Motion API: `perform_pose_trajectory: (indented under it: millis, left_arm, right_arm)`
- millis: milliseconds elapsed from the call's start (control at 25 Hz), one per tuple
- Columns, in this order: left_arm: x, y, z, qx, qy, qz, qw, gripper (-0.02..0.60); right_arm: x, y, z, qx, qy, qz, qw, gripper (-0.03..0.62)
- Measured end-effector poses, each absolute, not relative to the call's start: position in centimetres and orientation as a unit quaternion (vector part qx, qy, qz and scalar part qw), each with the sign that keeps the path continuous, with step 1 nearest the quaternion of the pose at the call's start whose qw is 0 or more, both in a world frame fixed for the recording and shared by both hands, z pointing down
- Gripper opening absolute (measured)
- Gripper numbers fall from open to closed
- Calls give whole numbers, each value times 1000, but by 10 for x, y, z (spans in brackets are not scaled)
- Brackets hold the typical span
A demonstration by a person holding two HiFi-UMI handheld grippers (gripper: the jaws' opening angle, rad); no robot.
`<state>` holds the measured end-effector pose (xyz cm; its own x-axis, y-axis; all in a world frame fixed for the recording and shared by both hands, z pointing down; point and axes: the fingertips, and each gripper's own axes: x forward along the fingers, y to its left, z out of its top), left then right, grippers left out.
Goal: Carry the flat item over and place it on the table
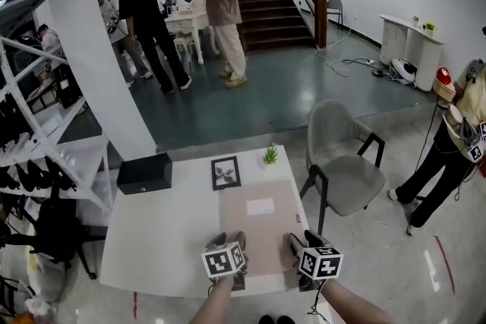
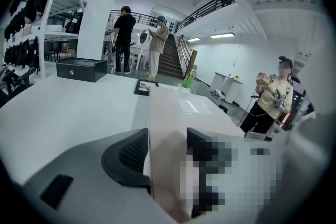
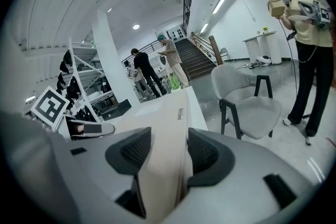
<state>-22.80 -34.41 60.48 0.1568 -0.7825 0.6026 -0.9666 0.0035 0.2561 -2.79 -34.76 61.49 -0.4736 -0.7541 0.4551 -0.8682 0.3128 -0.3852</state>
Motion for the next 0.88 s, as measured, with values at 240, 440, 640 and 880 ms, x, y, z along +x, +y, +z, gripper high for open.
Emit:
perform_pose_trajectory:
  millis: [240, 440, 640, 880]
  left_arm:
    - [-234, -345, 593, 691, -639, 126, 314, 227]
    - [-233, -338, 579, 703, -635, 145, 285, 225]
    - [-231, -329, 563, 716, -633, 137, 260, 189]
    - [-229, -315, 537, 728, -633, 128, 230, 157]
  right_arm:
    - [-27, -347, 603, 503, -814, 273, 99, 218]
    - [-26, -347, 584, 498, -824, 254, 89, 218]
    - [-25, -341, 559, 490, -838, 226, 79, 202]
    - [-28, -327, 525, 478, -852, 210, 48, 174]
